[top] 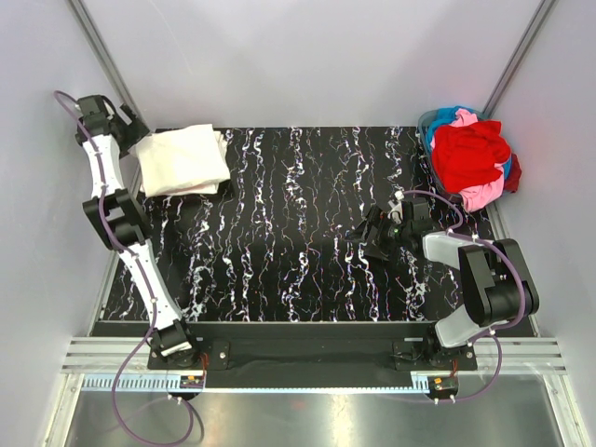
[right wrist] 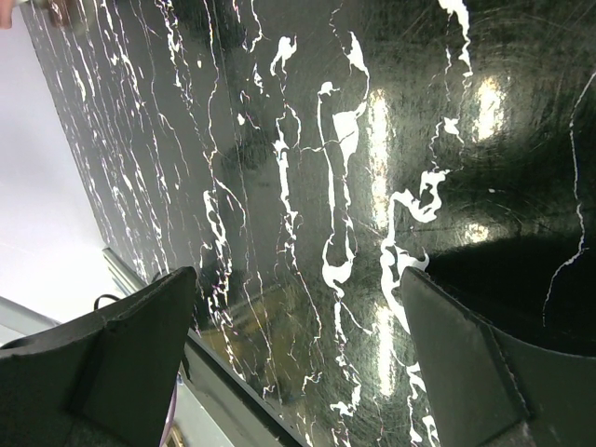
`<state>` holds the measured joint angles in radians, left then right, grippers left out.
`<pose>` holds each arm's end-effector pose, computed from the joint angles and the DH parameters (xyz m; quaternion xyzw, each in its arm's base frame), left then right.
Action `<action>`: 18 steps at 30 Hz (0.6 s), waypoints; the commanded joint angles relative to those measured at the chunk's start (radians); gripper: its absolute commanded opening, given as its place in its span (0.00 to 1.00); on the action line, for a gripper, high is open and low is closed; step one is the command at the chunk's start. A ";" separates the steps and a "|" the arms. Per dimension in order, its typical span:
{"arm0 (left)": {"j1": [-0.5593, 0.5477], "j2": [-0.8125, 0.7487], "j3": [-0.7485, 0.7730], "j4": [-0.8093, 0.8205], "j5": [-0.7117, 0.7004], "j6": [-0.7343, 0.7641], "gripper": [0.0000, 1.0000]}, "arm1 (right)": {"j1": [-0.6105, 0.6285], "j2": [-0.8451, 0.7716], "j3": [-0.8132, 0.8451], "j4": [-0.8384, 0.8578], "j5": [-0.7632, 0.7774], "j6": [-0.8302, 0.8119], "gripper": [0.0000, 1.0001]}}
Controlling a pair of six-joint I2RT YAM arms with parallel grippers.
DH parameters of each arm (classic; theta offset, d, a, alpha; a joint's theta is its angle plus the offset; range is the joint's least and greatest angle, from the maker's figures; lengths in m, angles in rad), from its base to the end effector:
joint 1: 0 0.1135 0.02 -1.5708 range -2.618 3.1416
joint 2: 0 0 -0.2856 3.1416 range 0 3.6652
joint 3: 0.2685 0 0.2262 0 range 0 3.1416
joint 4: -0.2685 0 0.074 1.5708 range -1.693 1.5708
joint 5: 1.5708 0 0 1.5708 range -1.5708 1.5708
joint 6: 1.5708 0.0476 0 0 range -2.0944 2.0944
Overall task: Fold and stack the t-shirts
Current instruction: Neatly place the folded tshirt to the corner
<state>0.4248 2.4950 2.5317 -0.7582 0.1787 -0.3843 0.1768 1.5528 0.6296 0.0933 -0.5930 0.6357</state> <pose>0.5086 0.2208 0.2737 -0.3234 0.8488 -0.0730 0.4119 0.2620 0.0738 0.1776 0.0998 0.8922 0.3870 0.2104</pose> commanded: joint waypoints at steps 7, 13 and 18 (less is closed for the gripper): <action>0.012 -0.231 -0.345 0.048 -0.093 -0.082 0.99 | 0.006 0.015 0.030 0.022 -0.010 -0.013 0.99; 0.037 -0.438 -0.684 0.161 -0.094 -0.134 0.99 | 0.006 0.027 0.039 0.017 -0.013 -0.018 0.99; 0.051 -0.623 -0.866 0.224 -0.108 -0.159 0.99 | 0.006 0.033 0.044 0.013 -0.019 -0.021 0.99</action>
<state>0.4606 1.9968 1.7107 -0.6415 0.1040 -0.5083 0.1768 1.5742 0.6472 0.0937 -0.6052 0.6353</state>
